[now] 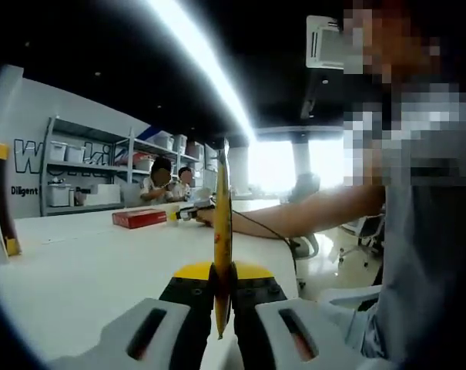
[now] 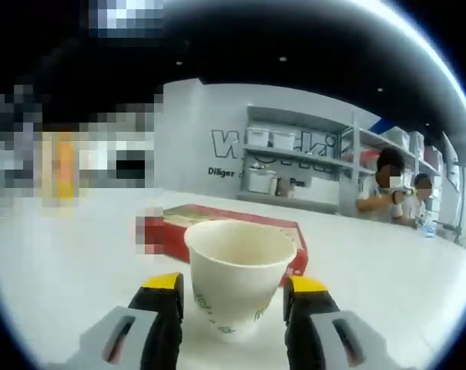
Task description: Tear open the coffee pouch, take out the coffee, and pour the coffee from the pouch into the cup
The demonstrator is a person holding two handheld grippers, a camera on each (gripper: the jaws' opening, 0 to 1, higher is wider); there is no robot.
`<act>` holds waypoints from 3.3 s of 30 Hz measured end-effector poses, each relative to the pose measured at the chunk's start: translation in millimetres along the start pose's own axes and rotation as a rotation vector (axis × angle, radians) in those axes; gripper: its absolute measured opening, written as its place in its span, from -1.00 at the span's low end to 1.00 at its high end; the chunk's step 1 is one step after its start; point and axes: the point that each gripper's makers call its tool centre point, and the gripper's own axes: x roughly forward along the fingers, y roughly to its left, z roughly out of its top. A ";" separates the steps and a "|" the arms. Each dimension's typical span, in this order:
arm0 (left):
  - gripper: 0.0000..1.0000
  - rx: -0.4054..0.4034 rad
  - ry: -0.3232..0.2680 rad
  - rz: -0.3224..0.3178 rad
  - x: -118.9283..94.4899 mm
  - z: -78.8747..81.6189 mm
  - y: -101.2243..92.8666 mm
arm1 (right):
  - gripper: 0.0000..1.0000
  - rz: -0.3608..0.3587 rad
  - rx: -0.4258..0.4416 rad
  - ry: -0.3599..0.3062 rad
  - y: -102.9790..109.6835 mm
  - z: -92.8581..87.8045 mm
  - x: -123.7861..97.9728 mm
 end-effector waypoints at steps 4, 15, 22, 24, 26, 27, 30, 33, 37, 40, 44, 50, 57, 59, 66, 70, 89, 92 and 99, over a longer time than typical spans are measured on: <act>-0.79 -0.003 0.003 -0.001 0.1 -0.8 -0.1 | -0.02 0.001 0.003 0.000 1.9 0.1 -1.8; -0.79 0.001 0.003 -0.002 -0.2 -1.2 -0.8 | -0.08 0.021 -0.017 -0.003 5.2 0.7 -1.6; -0.79 -0.004 0.008 0.000 0.4 -2.3 0.0 | -0.13 0.044 -0.013 -0.007 11.7 0.9 -3.5; -0.79 -0.004 0.009 0.001 0.7 -2.6 0.1 | -0.13 0.051 -0.009 -0.008 11.6 0.8 -2.5; -0.79 -0.001 0.011 0.002 0.8 -2.8 0.0 | -0.14 0.068 -0.007 -0.010 14.7 1.1 -2.8; -0.79 0.001 0.011 0.003 0.8 -2.8 -0.1 | -0.14 0.084 -0.010 -0.014 21.4 2.2 -5.8; -0.79 0.005 0.010 0.009 0.6 -2.3 0.7 | -0.15 0.121 -0.021 -0.044 33.0 8.5 -9.8; -0.79 0.003 0.010 0.015 0.5 -2.2 2.0 | -0.16 0.156 -0.010 -0.079 44.8 16.1 -16.8; -0.79 0.004 0.010 0.015 0.1 -2.1 2.0 | -0.18 0.202 0.025 -0.114 62.0 23.5 -28.4; -0.79 0.003 0.009 0.016 -0.4 -1.6 2.6 | -0.18 0.251 0.051 -0.143 81.6 29.6 -42.6; -0.79 0.004 0.001 0.014 -1.3 -0.1 2.5 | -0.18 0.292 0.054 -0.156 101.0 32.5 -55.5; -0.79 0.007 0.000 0.007 -1.4 0.6 1.0 | -0.19 0.333 0.086 -0.184 120.4 37.9 -73.3; -0.79 0.005 -0.002 0.005 -0.6 1.0 1.2 | -0.19 0.447 0.097 -0.199 165.7 42.9 -97.9; -0.79 0.003 -0.001 0.003 -0.4 0.9 1.0 | -0.19 0.506 0.117 -0.212 185.0 47.0 -108.1; -0.79 0.002 -0.010 0.002 -1.0 2.4 0.9 | -0.19 0.651 0.098 -0.195 253.8 48.2 -146.9; -0.79 -0.003 -0.024 0.010 -2.7 4.9 2.7 | -0.19 0.706 0.093 -0.201 285.6 51.8 -171.4; -0.79 -0.022 -0.039 0.034 -5.2 6.3 9.2 | -0.19 0.952 -0.095 -0.204 420.1 43.8 -297.8; -0.79 -0.019 -0.036 0.032 -4.7 5.6 8.9 | -0.19 1.001 -0.087 -0.197 434.3 39.9 -303.2; -0.79 -0.018 -0.036 0.030 -4.7 5.4 9.0 | -0.19 1.079 -0.121 -0.170 455.0 32.4 -308.4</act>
